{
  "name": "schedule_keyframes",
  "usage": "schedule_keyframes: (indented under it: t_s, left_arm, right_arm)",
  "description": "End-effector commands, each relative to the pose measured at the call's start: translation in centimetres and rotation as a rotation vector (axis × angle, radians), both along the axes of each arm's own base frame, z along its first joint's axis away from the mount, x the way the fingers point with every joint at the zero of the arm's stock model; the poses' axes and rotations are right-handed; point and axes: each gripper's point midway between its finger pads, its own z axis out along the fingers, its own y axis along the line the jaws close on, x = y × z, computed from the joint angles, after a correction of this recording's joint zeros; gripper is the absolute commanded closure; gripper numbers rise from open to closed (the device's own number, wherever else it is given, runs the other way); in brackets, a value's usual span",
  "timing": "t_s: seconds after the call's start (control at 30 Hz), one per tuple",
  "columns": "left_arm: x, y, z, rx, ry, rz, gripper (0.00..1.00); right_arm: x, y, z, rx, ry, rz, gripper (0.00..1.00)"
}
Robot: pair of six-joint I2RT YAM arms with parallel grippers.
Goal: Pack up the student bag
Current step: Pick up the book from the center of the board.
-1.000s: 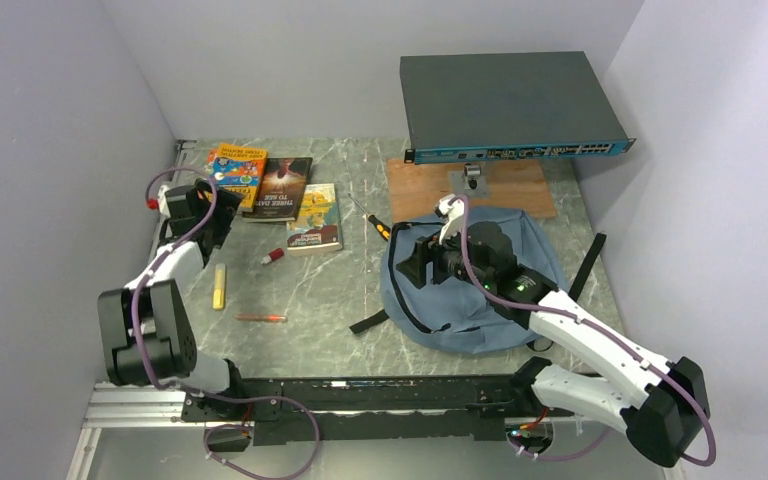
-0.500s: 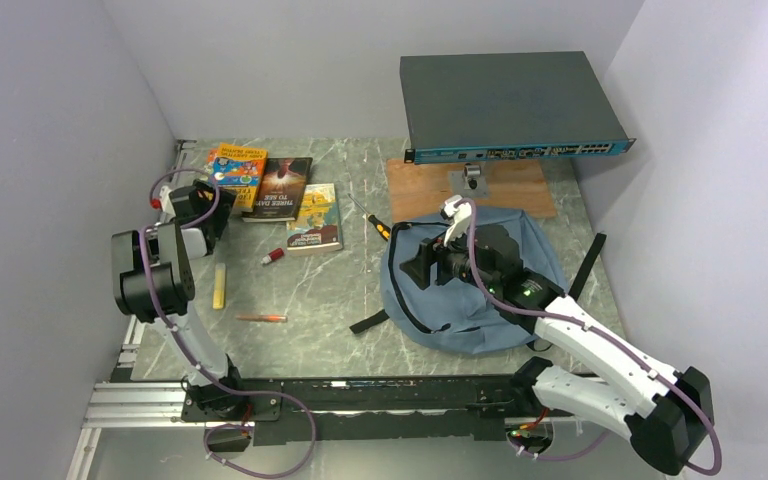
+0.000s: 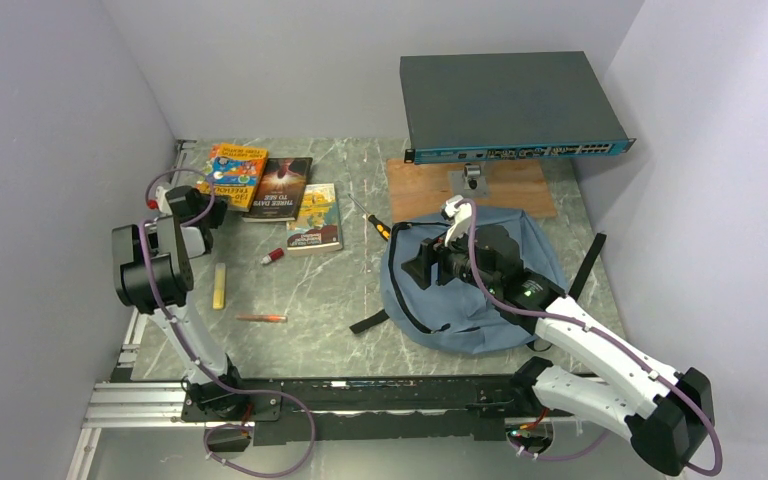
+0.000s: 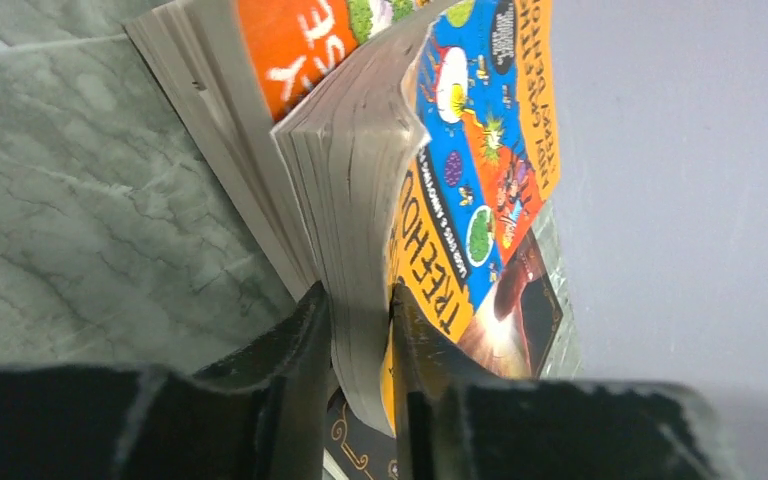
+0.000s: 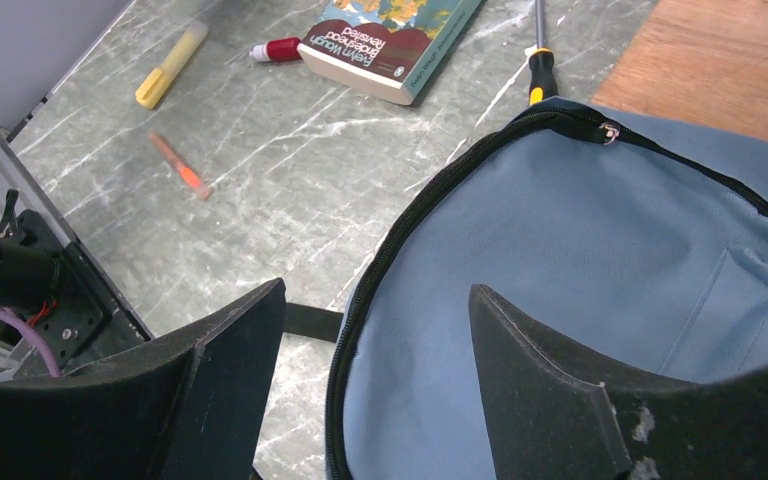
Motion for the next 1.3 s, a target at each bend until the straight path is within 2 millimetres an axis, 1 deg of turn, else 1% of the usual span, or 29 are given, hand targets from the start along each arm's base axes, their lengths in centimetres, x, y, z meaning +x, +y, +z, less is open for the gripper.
schedule_keyframes:
  t_s: [0.0, 0.1, 0.2, 0.27, 0.3, 0.37, 0.4, 0.5, 0.53, 0.57, 0.7, 0.73, 0.77, 0.8, 0.87, 0.93, 1.07, 1.13, 1.17, 1.2, 1.23, 1.27]
  left_arm:
    - [-0.4, 0.8, 3.0, 0.02, -0.077, 0.028, 0.85]
    - [-0.9, 0.9, 3.8, 0.014, -0.085, 0.027, 0.96]
    - [-2.1, 0.8, 4.6, -0.012, -0.09, 0.028, 1.0]
    - [-3.3, 0.5, 4.3, -0.04, -0.075, 0.037, 1.0]
    - [-3.9, 0.3, 3.8, -0.055, -0.058, 0.036, 1.0]
    - [-4.8, 0.0, 2.4, -0.09, -0.007, 0.032, 1.0]
    - [-5.0, -0.1, 1.8, -0.108, 0.011, 0.027, 0.98]
    - [-5.0, 0.0, 0.2, -0.177, 0.038, 0.005, 0.86]
    - [-4.9, -0.1, -0.1, -0.207, 0.032, -0.006, 0.8]
    - [-4.7, -0.1, -0.2, -0.226, 0.02, -0.015, 0.75]
    - [-4.3, -0.2, -0.1, -0.259, -0.029, -0.021, 0.47]
    - [-4.2, -0.2, 0.1, -0.259, -0.047, -0.021, 0.43]
    - [-4.1, -0.2, 0.2, -0.26, -0.06, -0.025, 0.39]
    - [-3.9, -0.2, 0.4, -0.259, -0.079, -0.03, 0.37]
    - [-3.6, -0.3, 0.3, -0.263, -0.099, -0.038, 0.3]
    - [-3.2, -0.3, 0.3, -0.264, -0.119, -0.047, 0.29]
    - [-2.4, -0.3, 0.8, -0.273, -0.19, -0.062, 0.31]
    - [-2.1, -0.1, 1.1, -0.269, -0.222, -0.06, 0.35]
    - [-1.9, -0.1, 1.5, -0.261, -0.248, -0.067, 0.45]
    - [-1.8, -0.1, 2.2, -0.247, -0.286, -0.078, 0.59]
    - [-1.8, -0.1, 3.0, -0.232, -0.323, -0.084, 0.68]
    - [-2.0, -0.1, 3.9, -0.218, -0.35, -0.084, 0.73]
  right_arm:
    - [0.3, 0.0, 0.9, 0.018, -0.037, -0.008, 0.3]
    - [0.3, 0.1, 1.0, 0.024, -0.038, -0.006, 0.3]
    - [0.2, 0.4, 0.9, 0.033, -0.033, 0.007, 0.31]
    - [0.2, 0.5, 0.8, 0.038, -0.029, 0.011, 0.31]
    - [0.2, 0.6, 0.8, 0.04, -0.028, 0.013, 0.31]
    - [0.1, 0.8, 0.8, 0.047, -0.026, 0.021, 0.31]
    - [0.2, 0.8, 0.8, 0.047, -0.026, 0.023, 0.31]
    - [0.1, 0.8, 0.7, 0.041, -0.027, 0.026, 0.31]
    - [0.1, 0.7, 0.8, 0.039, -0.028, 0.023, 0.31]
    - [0.1, 0.7, 0.8, 0.037, -0.029, 0.021, 0.31]
    - [0.1, 0.4, 0.7, 0.04, -0.027, 0.006, 0.31]
    - [0.1, 0.4, 0.7, 0.043, -0.028, 0.008, 0.31]
    - [0.0, 0.5, 0.7, 0.044, -0.025, 0.011, 0.31]
    - [0.0, 0.5, 0.7, 0.045, -0.024, 0.014, 0.31]
    - [0.0, 0.6, 0.7, 0.043, -0.024, 0.016, 0.32]
    - [0.1, 0.7, 0.7, 0.041, -0.024, 0.019, 0.32]
    - [0.1, 0.9, 0.7, 0.04, -0.018, 0.025, 0.32]
    - [0.1, 1.0, 0.7, 0.041, -0.015, 0.028, 0.32]
    - [0.1, 1.0, 0.6, 0.038, -0.012, 0.028, 0.32]
    - [0.2, 1.0, 0.3, 0.031, -0.004, 0.026, 0.32]
    - [0.3, 1.0, 0.1, 0.024, 0.004, 0.022, 0.32]
    - [0.4, 0.9, -0.1, 0.015, 0.012, 0.016, 0.32]
